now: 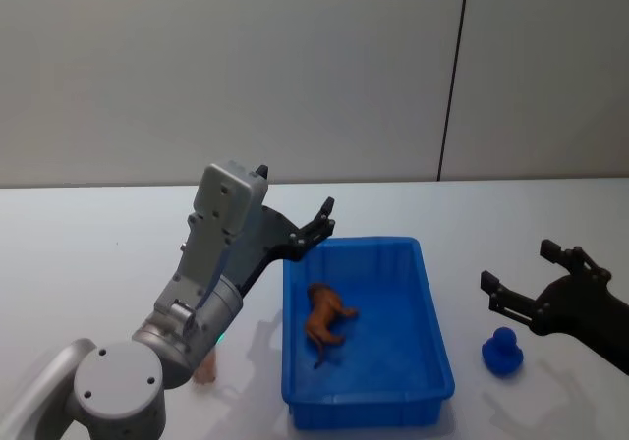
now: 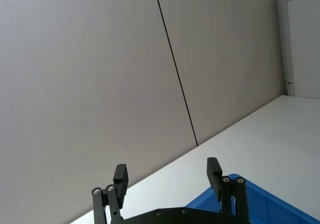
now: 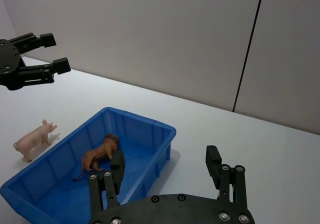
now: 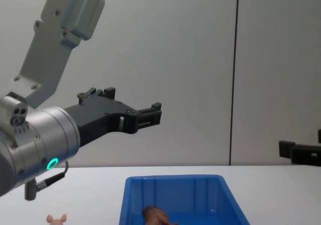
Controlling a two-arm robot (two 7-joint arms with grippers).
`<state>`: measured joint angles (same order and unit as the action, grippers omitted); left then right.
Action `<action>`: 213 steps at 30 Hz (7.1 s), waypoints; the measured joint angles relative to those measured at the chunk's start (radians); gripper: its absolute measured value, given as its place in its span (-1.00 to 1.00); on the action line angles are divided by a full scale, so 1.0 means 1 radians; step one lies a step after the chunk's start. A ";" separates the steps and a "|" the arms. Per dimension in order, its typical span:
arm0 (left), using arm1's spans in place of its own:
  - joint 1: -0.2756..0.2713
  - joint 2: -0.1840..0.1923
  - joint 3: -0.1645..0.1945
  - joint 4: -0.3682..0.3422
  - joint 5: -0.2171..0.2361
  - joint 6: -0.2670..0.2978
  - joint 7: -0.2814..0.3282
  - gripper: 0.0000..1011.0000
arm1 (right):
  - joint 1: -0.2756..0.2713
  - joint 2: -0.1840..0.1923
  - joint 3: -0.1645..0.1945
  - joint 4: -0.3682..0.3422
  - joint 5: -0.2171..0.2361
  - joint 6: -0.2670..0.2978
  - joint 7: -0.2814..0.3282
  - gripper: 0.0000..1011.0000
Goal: Pick up the two dolls from the table and place them into the box.
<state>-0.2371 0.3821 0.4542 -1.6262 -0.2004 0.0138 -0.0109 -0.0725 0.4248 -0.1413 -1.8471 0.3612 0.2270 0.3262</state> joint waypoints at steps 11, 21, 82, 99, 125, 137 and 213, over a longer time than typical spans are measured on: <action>0.000 0.000 0.000 0.000 0.000 0.000 0.000 0.98 | 0.010 -0.004 -0.002 0.016 -0.007 0.041 -0.024 0.98; 0.000 0.000 0.000 0.000 0.000 0.000 0.000 0.98 | 0.013 0.002 0.000 0.030 -0.006 0.134 -0.041 0.98; 0.000 0.000 0.000 0.000 0.000 0.000 0.000 0.98 | 0.269 -0.104 -0.100 0.402 -0.193 0.328 0.103 0.98; 0.000 0.000 0.000 0.000 0.000 0.000 0.000 0.98 | 0.307 -0.123 -0.114 0.466 -0.213 0.339 0.121 0.55; 0.000 0.000 0.000 0.000 0.000 0.000 0.000 0.98 | 0.317 -0.121 -0.115 0.466 -0.233 0.289 0.131 -0.26; 0.000 0.000 0.000 0.000 0.000 0.000 0.000 0.98 | 0.349 -0.116 -0.110 0.436 -0.258 0.179 0.177 -0.41; 0.000 0.000 0.000 0.000 0.000 0.000 0.000 0.98 | 0.609 -0.193 -0.176 0.575 -0.198 0.240 0.584 0.82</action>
<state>-0.2371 0.3821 0.4542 -1.6262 -0.2004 0.0139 -0.0109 0.5361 0.2318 -0.3171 -1.2721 0.1632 0.4675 0.9099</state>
